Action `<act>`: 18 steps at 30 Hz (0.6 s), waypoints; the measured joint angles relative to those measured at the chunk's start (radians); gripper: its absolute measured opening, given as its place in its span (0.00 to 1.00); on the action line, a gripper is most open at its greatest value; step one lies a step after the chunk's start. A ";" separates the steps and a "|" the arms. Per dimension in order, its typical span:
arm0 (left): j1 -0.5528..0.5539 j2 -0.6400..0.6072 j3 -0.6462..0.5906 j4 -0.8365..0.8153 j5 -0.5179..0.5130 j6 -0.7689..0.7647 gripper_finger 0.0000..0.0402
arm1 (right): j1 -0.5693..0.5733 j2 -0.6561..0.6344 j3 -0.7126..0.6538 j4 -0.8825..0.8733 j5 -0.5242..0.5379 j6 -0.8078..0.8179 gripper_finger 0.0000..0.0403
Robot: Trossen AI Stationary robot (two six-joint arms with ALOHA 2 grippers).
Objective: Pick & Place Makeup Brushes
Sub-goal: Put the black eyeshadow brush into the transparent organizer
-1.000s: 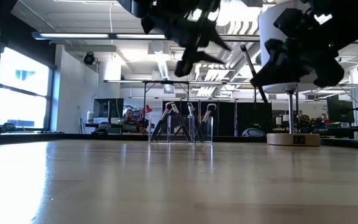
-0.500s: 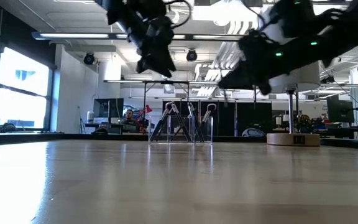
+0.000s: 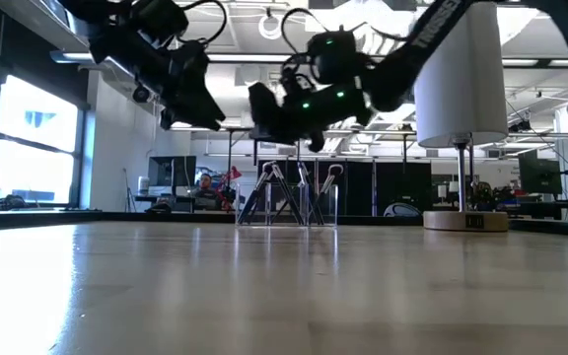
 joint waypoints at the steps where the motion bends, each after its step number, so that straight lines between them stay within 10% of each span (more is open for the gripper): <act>1: 0.000 -0.011 -0.008 -0.013 -0.010 0.006 0.34 | -0.013 0.026 0.041 -0.009 -0.003 0.003 0.05; 18: 0.000 -0.030 -0.011 -0.080 -0.028 0.104 0.34 | -0.034 0.132 0.183 -0.295 0.036 0.007 0.24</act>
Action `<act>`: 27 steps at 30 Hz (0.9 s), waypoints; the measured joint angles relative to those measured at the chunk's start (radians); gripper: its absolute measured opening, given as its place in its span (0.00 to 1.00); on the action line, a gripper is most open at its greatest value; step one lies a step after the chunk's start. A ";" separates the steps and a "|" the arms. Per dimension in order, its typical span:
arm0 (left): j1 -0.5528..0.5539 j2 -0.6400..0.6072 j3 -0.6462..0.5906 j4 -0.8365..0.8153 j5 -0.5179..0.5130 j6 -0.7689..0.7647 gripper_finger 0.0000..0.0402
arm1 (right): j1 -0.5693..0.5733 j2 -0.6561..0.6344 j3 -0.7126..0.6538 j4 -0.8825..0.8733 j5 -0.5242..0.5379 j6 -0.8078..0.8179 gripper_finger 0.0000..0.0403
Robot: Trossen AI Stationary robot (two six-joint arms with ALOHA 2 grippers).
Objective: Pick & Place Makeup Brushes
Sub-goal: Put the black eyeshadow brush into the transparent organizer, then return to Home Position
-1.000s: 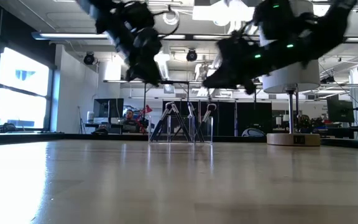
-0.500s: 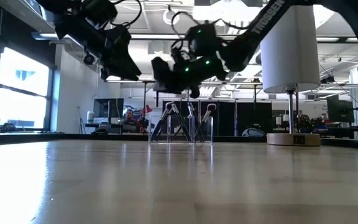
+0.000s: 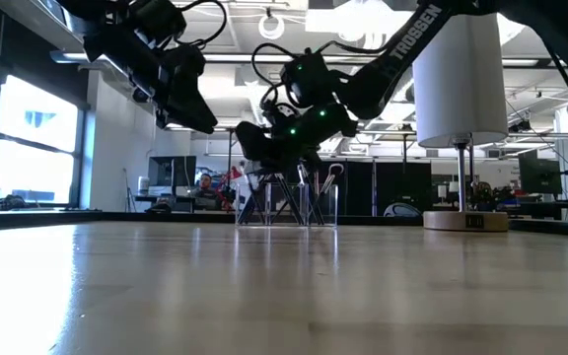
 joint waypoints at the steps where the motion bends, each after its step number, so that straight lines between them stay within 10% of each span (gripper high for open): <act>1: 0.000 0.000 0.000 0.001 0.001 0.000 0.34 | 0.000 0.000 0.000 -0.003 -0.011 0.000 0.26; 11: -0.001 0.004 0.000 0.021 -0.088 0.041 0.34 | 0.006 -0.203 0.001 -0.215 -0.050 -0.117 0.35; 20: -0.119 0.002 0.000 0.132 -0.171 0.049 0.08 | 0.049 -0.435 0.001 -0.652 -0.051 -0.165 0.03; 27: -0.338 0.002 -0.001 0.180 -0.321 -0.036 0.01 | 0.160 -0.532 -0.145 -0.734 -0.095 -0.169 0.01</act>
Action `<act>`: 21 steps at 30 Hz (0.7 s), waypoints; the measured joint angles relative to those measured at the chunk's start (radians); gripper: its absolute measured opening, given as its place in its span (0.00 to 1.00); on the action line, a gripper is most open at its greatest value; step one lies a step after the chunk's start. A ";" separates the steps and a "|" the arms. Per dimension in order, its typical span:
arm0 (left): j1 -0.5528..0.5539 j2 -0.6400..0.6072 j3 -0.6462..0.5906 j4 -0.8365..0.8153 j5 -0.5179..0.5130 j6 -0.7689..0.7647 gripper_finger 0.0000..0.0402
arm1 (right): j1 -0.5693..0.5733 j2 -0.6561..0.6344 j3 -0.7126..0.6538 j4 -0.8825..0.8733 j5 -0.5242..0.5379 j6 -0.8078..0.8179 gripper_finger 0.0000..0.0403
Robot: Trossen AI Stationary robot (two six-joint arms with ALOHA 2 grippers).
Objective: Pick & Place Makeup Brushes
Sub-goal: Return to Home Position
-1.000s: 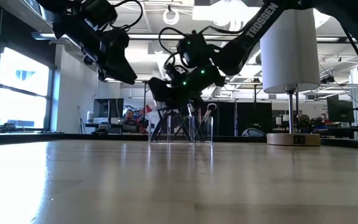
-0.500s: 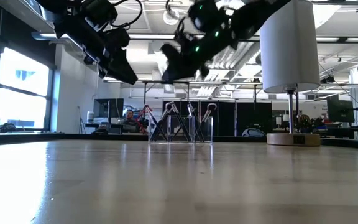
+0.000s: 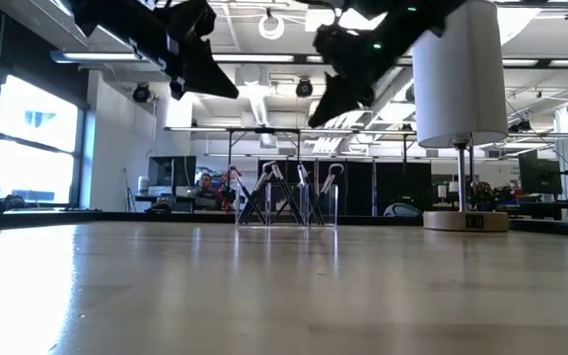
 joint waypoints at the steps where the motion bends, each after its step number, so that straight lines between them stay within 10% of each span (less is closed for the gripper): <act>1: -0.031 0.000 -0.005 0.004 -0.027 0.002 0.01 | 0.021 -0.024 -0.056 0.044 -0.005 0.020 0.01; 11: -0.283 -0.042 -0.243 0.296 -0.067 0.006 0.00 | 0.225 -0.358 -0.569 0.462 0.020 0.145 0.01; 21: -0.311 -0.260 -0.509 0.395 -0.011 0.006 0.00 | 0.270 -0.586 -0.703 0.488 0.077 0.212 0.00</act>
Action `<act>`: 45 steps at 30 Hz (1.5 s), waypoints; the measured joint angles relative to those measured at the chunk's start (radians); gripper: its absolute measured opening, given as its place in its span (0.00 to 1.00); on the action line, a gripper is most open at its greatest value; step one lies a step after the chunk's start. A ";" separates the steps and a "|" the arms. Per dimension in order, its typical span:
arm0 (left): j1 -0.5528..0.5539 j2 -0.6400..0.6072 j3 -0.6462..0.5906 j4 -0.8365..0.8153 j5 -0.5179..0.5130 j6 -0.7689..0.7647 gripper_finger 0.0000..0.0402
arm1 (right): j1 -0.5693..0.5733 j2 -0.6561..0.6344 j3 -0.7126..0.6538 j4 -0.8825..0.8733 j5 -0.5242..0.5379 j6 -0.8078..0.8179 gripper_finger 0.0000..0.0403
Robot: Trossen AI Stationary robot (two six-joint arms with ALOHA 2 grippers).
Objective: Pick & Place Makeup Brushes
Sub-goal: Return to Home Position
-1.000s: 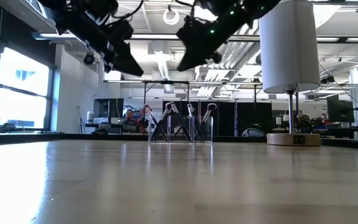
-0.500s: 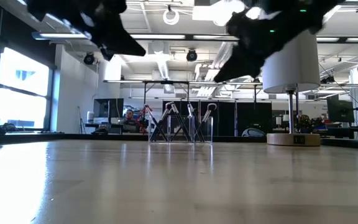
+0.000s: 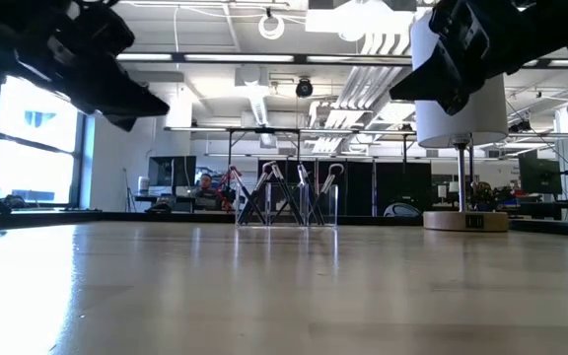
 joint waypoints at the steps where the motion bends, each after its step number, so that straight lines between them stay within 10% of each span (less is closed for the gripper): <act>1: 0.000 -0.043 -0.015 -0.007 -0.009 0.000 0.00 | -0.001 -0.009 0.000 0.002 0.008 0.000 0.00; 18: 0.000 -0.872 -0.233 -0.320 0.099 0.054 0.00 | -0.086 -0.025 0.000 0.012 0.064 0.011 0.00; 37: 0.138 -0.872 -0.228 -0.344 0.098 0.106 0.00 | -0.064 -0.040 0.000 -0.019 -0.119 -0.006 0.00; 45: 0.138 -0.872 -0.229 -0.344 0.099 0.106 0.00 | 0.024 -0.243 -0.015 -0.233 -0.120 -0.046 0.00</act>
